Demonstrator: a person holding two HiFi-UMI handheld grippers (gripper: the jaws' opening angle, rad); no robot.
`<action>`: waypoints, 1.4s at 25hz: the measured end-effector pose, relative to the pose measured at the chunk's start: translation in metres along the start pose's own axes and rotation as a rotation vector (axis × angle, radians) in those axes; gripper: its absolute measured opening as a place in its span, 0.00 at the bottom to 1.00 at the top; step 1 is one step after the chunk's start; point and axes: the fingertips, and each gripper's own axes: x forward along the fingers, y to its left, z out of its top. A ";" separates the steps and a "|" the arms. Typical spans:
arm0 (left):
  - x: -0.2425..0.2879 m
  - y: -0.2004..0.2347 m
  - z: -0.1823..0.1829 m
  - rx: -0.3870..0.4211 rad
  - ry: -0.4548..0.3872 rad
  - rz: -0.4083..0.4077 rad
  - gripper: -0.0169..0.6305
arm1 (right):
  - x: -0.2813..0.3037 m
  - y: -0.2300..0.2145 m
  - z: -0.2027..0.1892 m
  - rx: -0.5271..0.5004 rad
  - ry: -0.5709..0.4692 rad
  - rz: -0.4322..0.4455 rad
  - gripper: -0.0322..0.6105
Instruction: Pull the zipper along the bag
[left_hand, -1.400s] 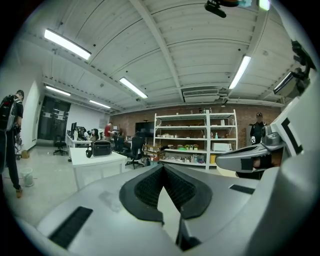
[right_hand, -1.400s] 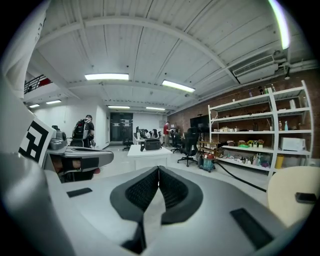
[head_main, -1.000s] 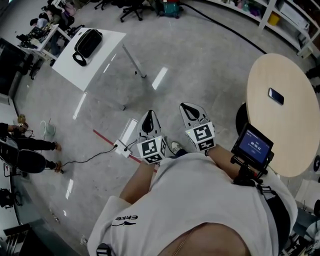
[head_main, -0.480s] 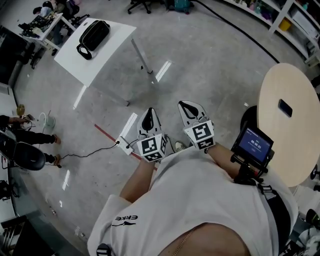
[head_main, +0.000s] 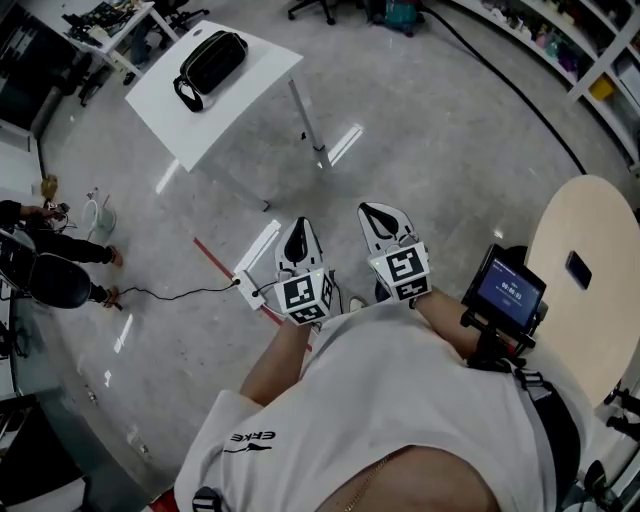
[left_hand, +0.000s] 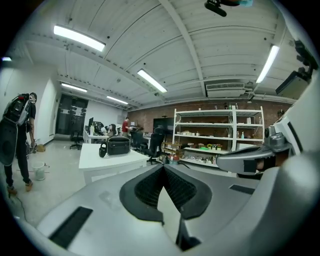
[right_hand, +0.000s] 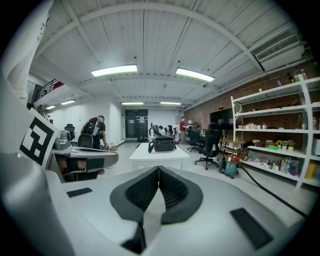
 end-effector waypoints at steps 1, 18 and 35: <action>0.016 0.000 0.002 0.004 0.003 0.015 0.03 | 0.013 -0.012 0.004 0.004 -0.007 0.014 0.06; 0.135 -0.012 0.040 0.041 0.005 0.166 0.03 | 0.095 -0.121 0.051 0.002 -0.093 0.152 0.06; 0.169 0.034 0.037 0.028 0.041 0.310 0.03 | 0.164 -0.134 0.050 0.029 -0.050 0.245 0.06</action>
